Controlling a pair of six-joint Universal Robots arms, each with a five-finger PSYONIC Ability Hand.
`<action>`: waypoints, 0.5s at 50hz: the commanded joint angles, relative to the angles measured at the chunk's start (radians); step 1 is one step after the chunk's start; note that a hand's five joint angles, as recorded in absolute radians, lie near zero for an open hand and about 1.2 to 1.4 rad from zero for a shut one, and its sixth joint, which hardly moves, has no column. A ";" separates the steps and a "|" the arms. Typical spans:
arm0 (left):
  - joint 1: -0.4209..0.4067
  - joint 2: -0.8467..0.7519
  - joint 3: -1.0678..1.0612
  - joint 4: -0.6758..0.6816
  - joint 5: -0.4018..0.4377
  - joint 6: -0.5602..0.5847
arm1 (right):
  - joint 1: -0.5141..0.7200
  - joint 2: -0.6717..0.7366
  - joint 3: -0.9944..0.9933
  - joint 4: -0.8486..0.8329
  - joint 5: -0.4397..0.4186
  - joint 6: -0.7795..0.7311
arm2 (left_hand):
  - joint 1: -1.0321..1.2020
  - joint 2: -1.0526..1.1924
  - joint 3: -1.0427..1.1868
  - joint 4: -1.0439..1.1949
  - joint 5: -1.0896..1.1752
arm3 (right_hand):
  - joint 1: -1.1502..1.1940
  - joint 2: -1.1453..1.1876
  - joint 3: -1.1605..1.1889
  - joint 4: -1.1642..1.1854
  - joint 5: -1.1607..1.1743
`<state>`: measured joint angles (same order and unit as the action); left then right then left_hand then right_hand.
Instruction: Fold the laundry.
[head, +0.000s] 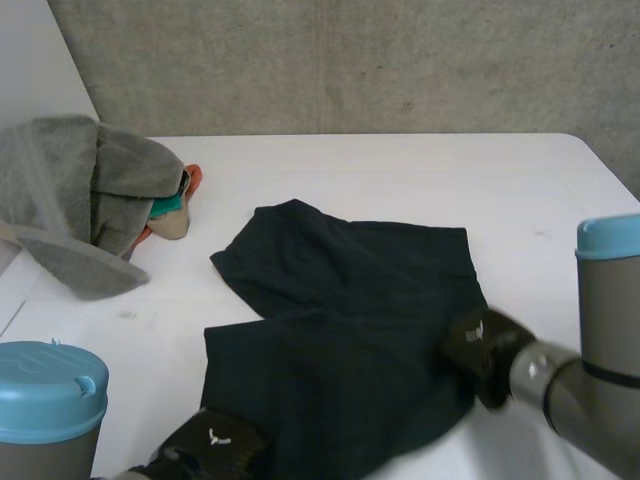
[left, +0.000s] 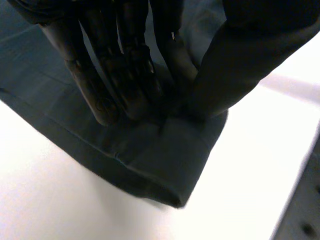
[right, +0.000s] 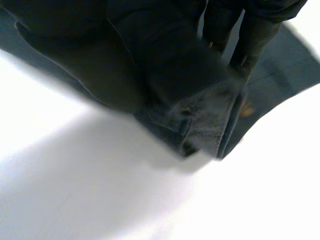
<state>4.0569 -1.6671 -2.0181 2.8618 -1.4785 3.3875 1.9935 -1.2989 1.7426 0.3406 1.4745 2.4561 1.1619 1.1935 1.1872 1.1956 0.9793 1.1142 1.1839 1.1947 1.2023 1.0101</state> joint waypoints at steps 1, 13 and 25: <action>0.028 0.033 0.053 -0.185 -0.002 0.234 | -0.019 -0.088 0.115 0.104 0.013 -0.279 | 0.234 0.203 0.209 0.201 0.242 | 0.282 0.212 0.202 0.194 0.212; 0.068 -0.111 0.355 0.226 -0.055 0.260 | -0.027 -0.025 -0.070 -0.037 -0.006 -0.031 | 0.234 0.203 0.209 0.201 0.242 | 0.282 0.212 0.202 0.194 0.212; 0.071 -0.532 0.842 0.629 -0.063 0.280 | -0.025 0.162 -0.317 -0.302 0.039 0.054 | 0.234 0.203 0.209 0.201 0.242 | 0.282 0.212 0.202 0.194 0.212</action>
<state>4.1226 -1.9886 -1.3996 3.3789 -1.5472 3.6523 1.9658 -1.2470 1.5266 0.1589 1.4808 2.4985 1.1619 1.1961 1.1892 1.2001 0.9793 1.1142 1.1840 1.1947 1.2023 1.0118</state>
